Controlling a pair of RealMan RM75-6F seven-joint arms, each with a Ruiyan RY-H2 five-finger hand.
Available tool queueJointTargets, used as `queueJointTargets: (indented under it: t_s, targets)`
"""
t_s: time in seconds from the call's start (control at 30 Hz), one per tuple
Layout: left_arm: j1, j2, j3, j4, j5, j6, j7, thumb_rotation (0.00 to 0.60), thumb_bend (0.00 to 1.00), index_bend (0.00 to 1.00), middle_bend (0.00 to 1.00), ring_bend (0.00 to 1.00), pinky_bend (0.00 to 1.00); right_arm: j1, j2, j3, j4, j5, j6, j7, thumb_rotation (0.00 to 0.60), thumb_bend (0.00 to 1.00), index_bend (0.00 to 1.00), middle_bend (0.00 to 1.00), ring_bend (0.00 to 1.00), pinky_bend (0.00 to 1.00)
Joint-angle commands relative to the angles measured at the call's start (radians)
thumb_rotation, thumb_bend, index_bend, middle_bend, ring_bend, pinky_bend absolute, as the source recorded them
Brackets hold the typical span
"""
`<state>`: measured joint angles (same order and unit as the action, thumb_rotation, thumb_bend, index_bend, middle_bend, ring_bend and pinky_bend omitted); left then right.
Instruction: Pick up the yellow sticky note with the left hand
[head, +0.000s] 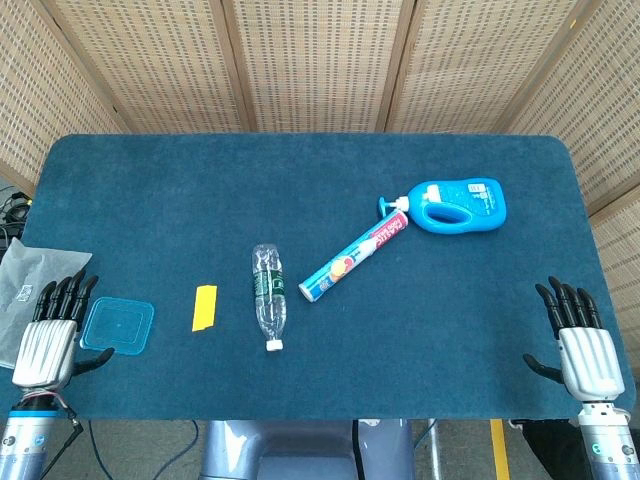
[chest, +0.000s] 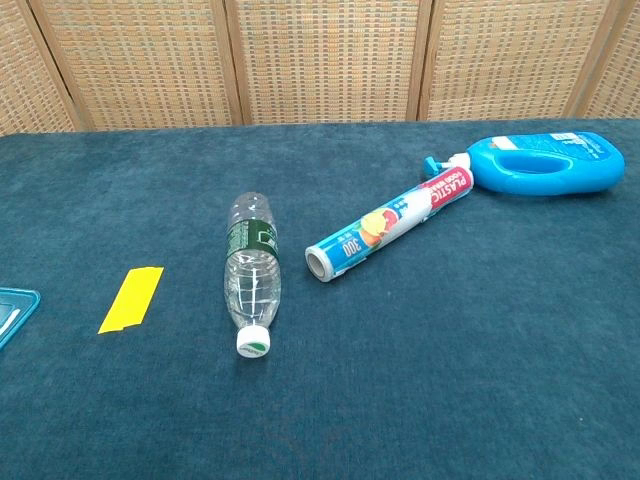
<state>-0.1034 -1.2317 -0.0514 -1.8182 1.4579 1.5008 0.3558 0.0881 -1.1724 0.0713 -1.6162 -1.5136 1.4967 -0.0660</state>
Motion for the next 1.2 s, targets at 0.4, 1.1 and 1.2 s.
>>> queueJointTargets:
  t_s: [0.4, 1.1, 1.2]
  targets:
    - [0.0, -0.001, -0.003, 0.003, -0.006, 0.0, -0.008, 0.6, 0.11, 0.0, 0.0, 0.0, 0.0, 0.001, -0.001, -0.003, -0.004, -0.003, -0.003, -0.004, 0.6, 0.0, 0.0, 0.0, 0.0, 0.0]
    - [-0.006, -0.018, -0.002, 0.013, -0.01, -0.009, 0.001, 0.6, 0.11, 0.0, 0.0, 0.0, 0.0, 0.001, 0.002, -0.005, -0.007, -0.003, -0.006, 0.002, 0.6, 0.0, 0.0, 0.0, 0.0, 0.0]
    - [-0.011, -0.031, -0.006, 0.019, -0.023, -0.019, 0.006, 0.6, 0.12, 0.0, 0.0, 0.0, 0.0, 0.0, 0.005, -0.005, -0.007, -0.004, -0.005, 0.013, 0.6, 0.0, 0.0, 0.0, 0.0, 0.0]
